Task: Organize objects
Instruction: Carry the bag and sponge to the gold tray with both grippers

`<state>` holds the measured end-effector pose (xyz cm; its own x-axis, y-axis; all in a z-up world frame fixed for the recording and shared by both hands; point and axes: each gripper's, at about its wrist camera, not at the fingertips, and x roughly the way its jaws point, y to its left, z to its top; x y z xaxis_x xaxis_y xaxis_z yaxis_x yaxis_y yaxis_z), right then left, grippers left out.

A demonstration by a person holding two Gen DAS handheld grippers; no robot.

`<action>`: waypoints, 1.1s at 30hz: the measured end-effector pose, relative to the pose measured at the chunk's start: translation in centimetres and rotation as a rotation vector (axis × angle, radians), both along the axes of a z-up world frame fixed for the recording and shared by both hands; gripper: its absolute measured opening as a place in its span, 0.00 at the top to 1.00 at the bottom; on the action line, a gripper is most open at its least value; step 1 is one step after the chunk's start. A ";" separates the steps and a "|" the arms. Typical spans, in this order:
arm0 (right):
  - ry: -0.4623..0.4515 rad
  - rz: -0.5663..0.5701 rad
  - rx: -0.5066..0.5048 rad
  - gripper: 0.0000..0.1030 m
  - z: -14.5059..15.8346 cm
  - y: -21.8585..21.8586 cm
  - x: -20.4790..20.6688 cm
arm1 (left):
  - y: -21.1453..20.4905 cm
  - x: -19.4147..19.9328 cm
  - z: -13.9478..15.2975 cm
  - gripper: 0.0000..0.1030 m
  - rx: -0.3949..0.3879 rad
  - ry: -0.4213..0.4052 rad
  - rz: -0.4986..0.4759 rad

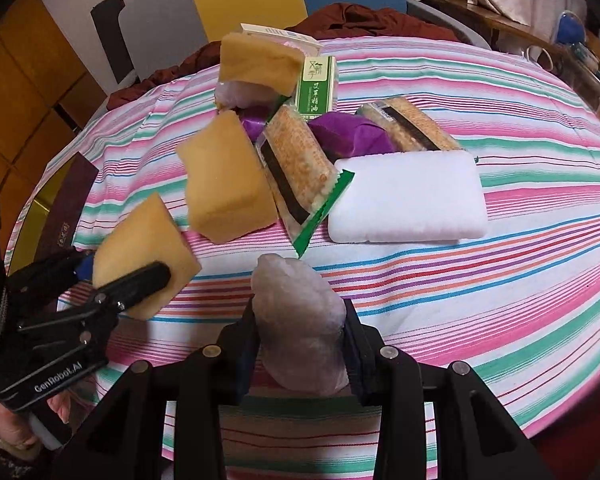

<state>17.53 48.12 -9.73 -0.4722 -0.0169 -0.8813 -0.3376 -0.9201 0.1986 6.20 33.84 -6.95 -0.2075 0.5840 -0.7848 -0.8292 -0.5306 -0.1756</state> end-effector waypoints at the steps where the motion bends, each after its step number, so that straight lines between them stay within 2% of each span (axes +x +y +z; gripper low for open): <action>1: 0.000 0.001 -0.001 0.63 0.0 0.0 0.0 | -0.3 0.1 0.1 0.65 0.000 0.007 -0.002; 5: 0.009 0.003 -0.009 0.63 0.0 -0.1 0.0 | -2.4 0.2 0.4 0.66 -0.001 0.006 0.042; 10: 0.017 0.017 -0.026 0.63 0.0 -0.3 0.1 | -6.7 0.1 1.4 0.66 0.049 -0.020 0.117; 15: 0.017 0.043 -0.031 0.63 -0.1 -0.8 -0.1 | -11.1 -0.2 4.0 0.66 0.136 -0.033 0.205; 19: 0.029 0.060 -0.061 0.63 -0.2 -1.3 -0.2 | -14.5 -0.9 6.5 0.66 0.183 0.020 0.279; 24: 0.074 0.108 -0.055 0.63 0.5 -2.5 -0.2 | -19.8 -2.9 7.4 0.66 0.178 0.065 0.421; 29: 0.148 0.158 0.009 0.63 1.9 -4.7 -0.1 | -24.6 -5.3 6.3 0.66 0.149 0.052 0.560; 33: 0.245 0.182 0.016 0.63 3.9 -7.0 -0.1 | -27.6 -6.9 5.0 0.66 0.088 0.064 0.649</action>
